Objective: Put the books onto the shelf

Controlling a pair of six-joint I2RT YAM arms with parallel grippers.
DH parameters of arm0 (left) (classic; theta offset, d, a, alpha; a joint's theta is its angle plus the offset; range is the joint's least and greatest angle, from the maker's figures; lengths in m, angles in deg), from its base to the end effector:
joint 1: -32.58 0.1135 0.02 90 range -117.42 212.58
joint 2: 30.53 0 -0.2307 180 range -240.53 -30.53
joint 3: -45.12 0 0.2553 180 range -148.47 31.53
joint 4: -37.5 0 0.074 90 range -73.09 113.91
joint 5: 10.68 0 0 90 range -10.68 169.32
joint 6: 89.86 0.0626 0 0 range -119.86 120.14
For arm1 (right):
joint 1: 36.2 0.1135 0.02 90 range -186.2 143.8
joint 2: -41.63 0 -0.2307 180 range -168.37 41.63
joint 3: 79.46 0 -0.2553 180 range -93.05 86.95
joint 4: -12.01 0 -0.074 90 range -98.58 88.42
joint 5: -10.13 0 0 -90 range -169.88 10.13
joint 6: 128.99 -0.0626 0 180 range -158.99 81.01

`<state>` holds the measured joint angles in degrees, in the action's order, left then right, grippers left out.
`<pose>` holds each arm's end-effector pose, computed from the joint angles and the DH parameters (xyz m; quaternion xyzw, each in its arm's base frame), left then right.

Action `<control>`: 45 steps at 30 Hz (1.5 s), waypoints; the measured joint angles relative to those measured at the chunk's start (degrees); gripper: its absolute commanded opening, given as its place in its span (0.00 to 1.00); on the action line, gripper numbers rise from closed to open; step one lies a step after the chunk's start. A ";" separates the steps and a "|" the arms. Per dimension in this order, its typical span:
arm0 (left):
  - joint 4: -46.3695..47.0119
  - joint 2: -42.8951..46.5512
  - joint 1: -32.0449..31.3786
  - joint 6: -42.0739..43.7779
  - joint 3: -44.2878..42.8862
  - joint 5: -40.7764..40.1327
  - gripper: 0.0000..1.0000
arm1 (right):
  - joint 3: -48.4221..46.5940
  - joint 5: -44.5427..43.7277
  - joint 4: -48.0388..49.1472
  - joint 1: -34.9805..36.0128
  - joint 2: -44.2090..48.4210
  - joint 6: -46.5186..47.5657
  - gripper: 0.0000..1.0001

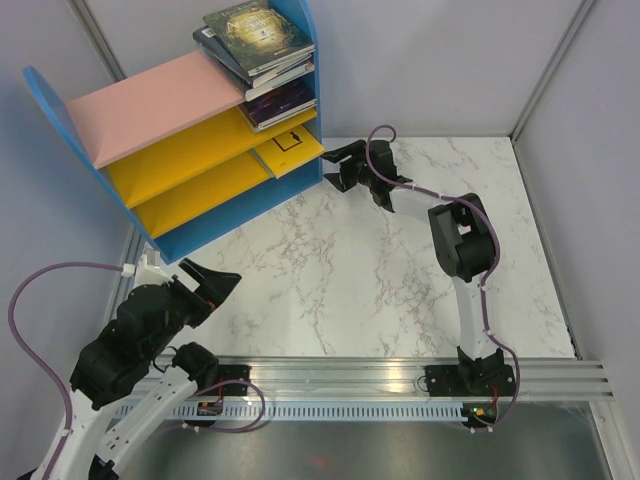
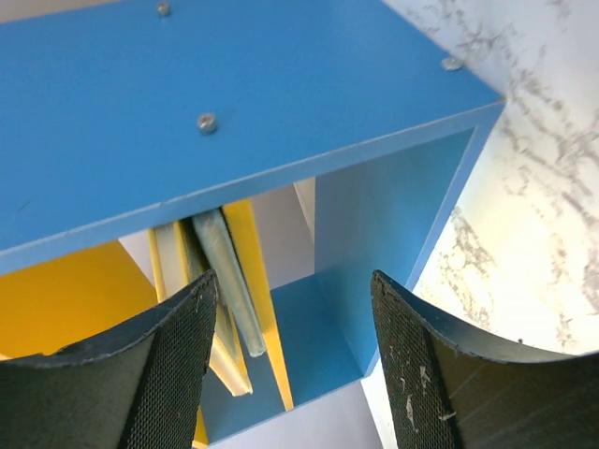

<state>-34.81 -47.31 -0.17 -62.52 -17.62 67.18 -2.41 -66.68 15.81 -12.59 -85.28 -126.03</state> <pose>0.0893 -0.0418 0.3036 -0.2719 0.8019 -0.3274 0.4193 0.4694 0.2208 0.1478 0.3723 0.7275 0.5212 0.2461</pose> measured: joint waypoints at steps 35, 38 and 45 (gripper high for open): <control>7.43 -19.98 -0.02 14.08 -1.73 -1.42 1.00 | 28.22 1.53 -19.91 -1.90 59.49 27.04 0.76; 8.68 -25.24 -0.02 15.76 -1.73 -3.93 1.00 | 29.53 0.17 -26.71 -1.79 68.85 32.37 0.98; 18.78 -31.23 -0.02 24.17 2.40 -9.40 1.00 | 35.60 -1.18 -38.82 -1.66 84.35 38.95 0.98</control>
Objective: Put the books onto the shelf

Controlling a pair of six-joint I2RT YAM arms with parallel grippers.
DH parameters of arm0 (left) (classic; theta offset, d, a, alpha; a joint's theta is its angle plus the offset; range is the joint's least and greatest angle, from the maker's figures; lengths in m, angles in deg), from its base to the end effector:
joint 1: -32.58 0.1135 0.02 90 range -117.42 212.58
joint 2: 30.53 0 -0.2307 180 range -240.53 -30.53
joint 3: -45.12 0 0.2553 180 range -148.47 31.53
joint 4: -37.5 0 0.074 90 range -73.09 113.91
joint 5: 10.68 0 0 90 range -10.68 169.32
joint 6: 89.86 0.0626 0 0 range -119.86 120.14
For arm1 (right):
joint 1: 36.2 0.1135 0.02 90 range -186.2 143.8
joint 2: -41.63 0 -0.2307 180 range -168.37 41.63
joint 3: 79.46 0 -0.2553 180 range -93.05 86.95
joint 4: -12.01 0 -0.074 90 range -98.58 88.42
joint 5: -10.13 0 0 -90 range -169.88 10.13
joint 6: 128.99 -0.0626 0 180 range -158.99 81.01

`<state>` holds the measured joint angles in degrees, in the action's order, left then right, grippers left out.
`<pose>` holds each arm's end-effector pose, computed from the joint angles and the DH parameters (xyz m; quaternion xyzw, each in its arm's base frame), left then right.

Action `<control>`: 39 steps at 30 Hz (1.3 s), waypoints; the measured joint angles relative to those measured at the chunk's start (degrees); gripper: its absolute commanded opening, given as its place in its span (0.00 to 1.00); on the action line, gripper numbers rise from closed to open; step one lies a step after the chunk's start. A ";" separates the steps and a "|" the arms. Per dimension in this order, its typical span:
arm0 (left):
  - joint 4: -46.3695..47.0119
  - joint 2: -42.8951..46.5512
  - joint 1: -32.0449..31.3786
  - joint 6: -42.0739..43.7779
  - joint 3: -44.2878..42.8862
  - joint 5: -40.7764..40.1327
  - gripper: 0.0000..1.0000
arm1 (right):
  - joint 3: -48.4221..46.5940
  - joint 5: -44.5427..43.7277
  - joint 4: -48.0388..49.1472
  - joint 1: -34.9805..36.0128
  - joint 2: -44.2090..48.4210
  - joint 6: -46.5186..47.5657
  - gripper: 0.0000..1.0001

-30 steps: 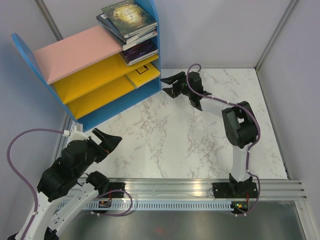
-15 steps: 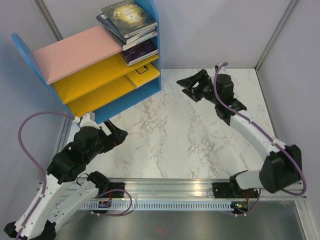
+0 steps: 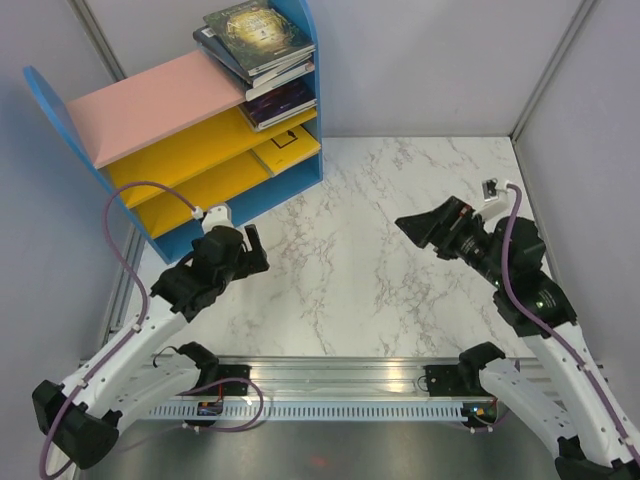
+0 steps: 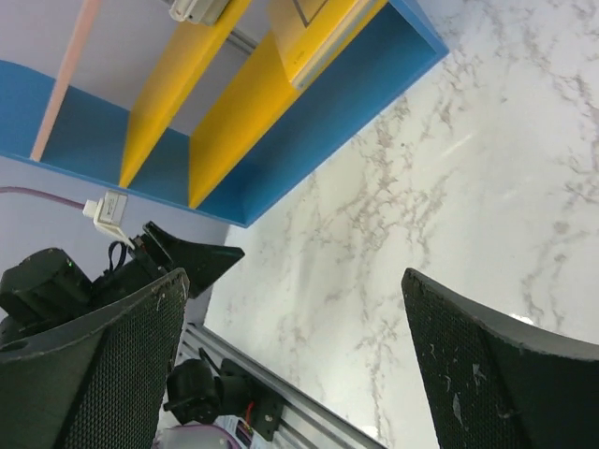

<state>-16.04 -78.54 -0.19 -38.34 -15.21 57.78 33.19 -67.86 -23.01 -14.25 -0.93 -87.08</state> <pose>0.1928 -0.0968 0.2523 -0.1216 0.8898 -0.0980 0.4289 0.1945 0.0924 0.3526 0.1072 0.7585 0.4317 0.4762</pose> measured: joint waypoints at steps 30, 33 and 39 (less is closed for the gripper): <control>65.33 -19.85 24.57 29.03 24.52 9.11 1.00 | -2.05 -18.58 -27.17 0.02 23.52 6.38 0.98; 70.66 -19.71 25.24 29.05 29.05 9.79 1.00 | -2.05 -18.58 -28.06 0.02 24.59 6.36 0.98; 76.56 -23.26 27.47 29.44 30.93 11.85 1.00 | -2.05 -19.82 -30.71 0.02 25.22 6.40 0.98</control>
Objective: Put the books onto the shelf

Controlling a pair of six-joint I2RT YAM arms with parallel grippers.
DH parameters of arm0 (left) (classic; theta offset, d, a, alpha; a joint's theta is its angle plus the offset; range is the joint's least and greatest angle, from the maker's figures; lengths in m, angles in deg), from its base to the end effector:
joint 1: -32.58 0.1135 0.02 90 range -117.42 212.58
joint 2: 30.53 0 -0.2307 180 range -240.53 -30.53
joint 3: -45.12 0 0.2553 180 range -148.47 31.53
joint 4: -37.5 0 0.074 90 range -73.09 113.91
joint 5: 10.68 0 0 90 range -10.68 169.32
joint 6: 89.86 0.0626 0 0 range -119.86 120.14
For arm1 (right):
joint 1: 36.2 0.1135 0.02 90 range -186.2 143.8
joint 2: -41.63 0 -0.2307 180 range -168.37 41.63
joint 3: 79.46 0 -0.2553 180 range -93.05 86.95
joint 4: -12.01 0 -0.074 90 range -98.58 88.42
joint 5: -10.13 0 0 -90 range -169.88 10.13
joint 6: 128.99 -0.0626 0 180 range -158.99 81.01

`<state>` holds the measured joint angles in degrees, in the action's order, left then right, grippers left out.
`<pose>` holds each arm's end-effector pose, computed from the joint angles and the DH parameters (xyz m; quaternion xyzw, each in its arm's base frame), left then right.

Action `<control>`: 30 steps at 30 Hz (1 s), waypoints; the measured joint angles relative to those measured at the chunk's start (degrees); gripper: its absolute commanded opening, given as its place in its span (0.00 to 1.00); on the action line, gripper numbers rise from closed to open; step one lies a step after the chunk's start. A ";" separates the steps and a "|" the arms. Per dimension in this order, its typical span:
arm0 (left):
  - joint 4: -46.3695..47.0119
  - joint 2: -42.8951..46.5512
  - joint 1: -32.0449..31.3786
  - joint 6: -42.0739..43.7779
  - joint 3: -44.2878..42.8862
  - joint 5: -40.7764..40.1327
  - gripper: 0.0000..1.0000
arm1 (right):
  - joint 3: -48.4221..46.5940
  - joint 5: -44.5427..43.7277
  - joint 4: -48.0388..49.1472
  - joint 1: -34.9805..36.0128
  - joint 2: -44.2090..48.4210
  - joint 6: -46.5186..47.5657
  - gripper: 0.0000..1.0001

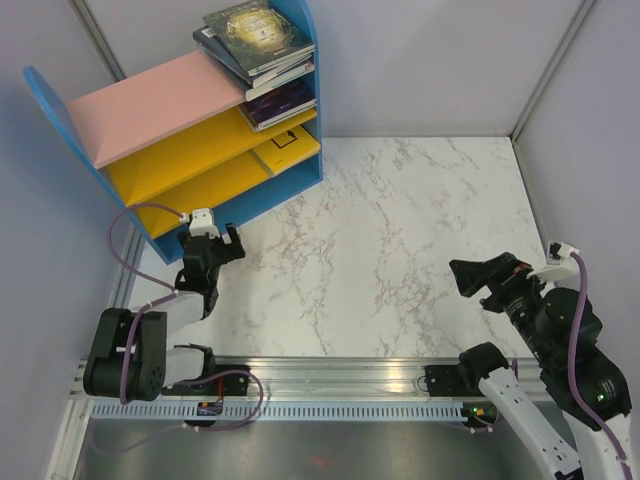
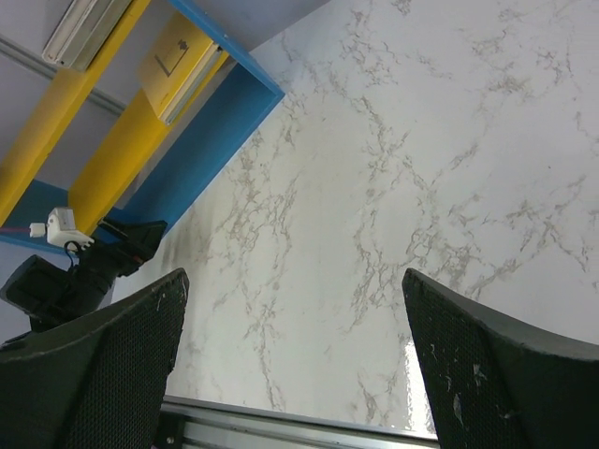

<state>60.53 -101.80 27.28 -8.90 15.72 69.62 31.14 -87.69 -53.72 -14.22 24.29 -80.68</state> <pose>0.2643 -0.0139 0.1178 -0.0756 0.8084 -0.0041 0.5838 0.0856 0.0254 0.3515 0.1758 0.7656 0.2796 0.5520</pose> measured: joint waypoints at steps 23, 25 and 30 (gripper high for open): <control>22.93 -10.64 2.71 4.61 3.41 7.91 1.00 | 15.43 -15.13 14.40 0.04 -6.23 4.90 0.98; 23.71 -10.67 2.71 4.63 3.41 8.28 1.00 | 18.62 -18.78 17.05 0.04 -6.12 2.64 0.98; 24.00 -10.67 2.71 4.66 3.41 8.39 1.00 | 27.50 -25.79 26.60 -0.02 -6.91 0.57 0.98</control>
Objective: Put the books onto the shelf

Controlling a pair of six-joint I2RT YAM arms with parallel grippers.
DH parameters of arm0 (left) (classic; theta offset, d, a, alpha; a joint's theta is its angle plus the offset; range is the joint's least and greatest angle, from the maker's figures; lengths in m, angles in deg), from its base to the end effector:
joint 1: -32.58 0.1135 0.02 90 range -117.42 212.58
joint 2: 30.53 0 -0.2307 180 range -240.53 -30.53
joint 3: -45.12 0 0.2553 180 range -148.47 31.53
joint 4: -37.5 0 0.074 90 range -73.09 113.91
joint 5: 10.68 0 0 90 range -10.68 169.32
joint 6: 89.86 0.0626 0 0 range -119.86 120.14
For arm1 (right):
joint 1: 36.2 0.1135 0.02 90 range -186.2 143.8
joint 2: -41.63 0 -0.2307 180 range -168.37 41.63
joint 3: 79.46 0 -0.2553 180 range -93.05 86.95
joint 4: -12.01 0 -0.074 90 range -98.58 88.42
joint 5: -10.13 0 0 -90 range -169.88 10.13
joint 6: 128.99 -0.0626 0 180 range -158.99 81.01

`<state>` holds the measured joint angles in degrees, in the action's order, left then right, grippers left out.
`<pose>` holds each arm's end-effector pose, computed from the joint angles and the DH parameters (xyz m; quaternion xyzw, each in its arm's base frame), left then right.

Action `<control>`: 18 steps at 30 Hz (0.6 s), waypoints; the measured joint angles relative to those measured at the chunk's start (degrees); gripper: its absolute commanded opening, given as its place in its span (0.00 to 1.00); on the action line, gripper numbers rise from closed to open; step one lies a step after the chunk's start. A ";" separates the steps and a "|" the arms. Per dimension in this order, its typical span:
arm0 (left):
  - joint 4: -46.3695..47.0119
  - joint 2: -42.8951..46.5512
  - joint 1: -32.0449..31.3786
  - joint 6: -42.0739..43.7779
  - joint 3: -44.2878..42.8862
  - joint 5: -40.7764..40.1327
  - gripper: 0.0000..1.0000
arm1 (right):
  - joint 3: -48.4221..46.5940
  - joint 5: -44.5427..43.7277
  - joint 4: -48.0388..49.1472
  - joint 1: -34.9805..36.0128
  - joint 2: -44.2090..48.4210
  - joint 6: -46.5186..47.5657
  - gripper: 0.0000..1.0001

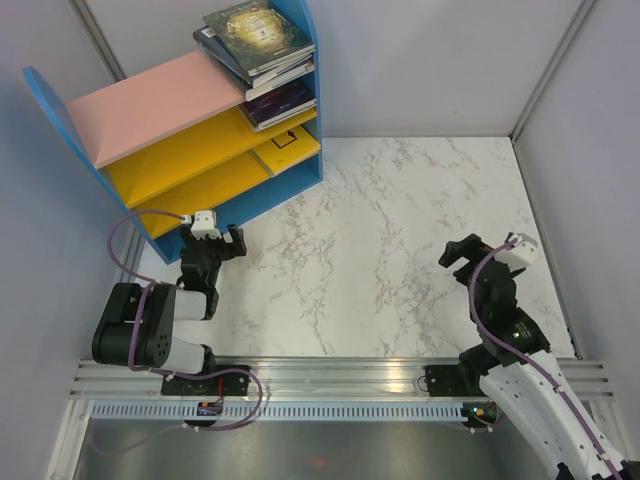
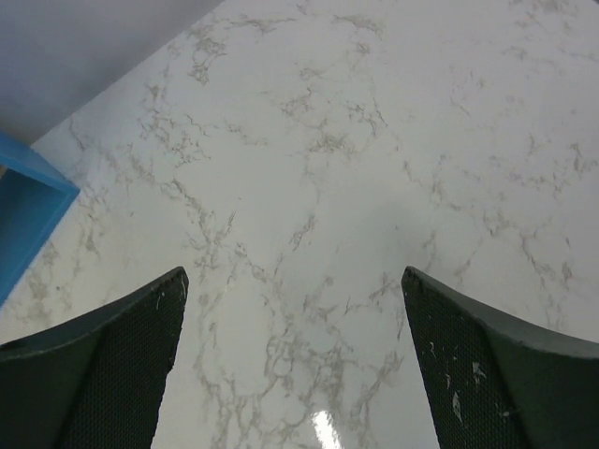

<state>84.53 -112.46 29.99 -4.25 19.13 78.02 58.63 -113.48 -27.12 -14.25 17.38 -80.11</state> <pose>0.2653 -0.0106 0.1093 -0.0193 0.7596 -0.0310 0.6493 0.1709 0.0315 0.2395 0.2922 0.7530 0.0782 0.5844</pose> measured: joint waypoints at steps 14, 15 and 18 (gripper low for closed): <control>0.42 0.00 0.00 0.00 0.00 0.00 1.00 | 15.78 7.76 40.54 -3.65 -23.34 33.92 0.98; 0.46 0.00 0.00 0.00 0.00 0.00 1.00 | 16.85 8.33 43.69 -4.59 -25.64 34.45 0.98; 0.57 0.00 0.00 0.00 0.00 0.02 1.00 | 19.34 10.54 54.12 -7.80 -33.99 35.65 0.98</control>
<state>85.09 -112.46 29.99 -4.25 19.13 78.04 77.98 -102.94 27.00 -22.05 -16.61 -44.46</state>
